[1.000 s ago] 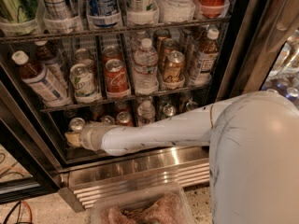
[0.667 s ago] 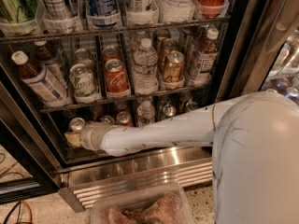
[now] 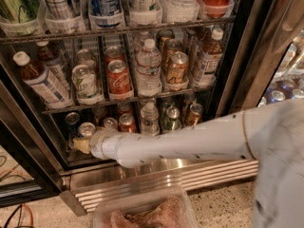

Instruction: Pick pepsi can from bottom shelf of fridge

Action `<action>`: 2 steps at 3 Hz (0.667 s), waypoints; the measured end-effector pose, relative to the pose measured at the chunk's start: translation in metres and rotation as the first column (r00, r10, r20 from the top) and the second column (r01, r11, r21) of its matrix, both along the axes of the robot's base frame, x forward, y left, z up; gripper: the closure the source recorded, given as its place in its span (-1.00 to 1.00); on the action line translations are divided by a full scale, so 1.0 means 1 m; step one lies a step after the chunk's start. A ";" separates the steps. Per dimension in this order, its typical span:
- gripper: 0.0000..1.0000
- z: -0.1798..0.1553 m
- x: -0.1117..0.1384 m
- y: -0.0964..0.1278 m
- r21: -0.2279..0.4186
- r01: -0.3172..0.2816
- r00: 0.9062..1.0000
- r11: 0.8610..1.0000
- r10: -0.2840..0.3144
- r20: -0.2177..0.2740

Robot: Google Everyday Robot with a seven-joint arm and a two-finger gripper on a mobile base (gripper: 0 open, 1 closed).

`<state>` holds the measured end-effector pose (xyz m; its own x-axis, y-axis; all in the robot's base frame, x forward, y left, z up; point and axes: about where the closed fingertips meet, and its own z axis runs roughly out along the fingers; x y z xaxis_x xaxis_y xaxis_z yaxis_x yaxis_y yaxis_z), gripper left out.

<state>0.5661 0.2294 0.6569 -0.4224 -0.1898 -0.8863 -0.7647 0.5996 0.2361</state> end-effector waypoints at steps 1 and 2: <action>1.00 0.024 -0.031 -0.035 0.002 0.055 0.998 0.998 -0.055 -0.030; 1.00 0.019 -0.051 -0.059 -0.024 0.081 0.991 0.996 -0.083 -0.107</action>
Offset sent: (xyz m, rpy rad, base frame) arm -0.0788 -0.0920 0.0103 -0.0587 0.2170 -0.1118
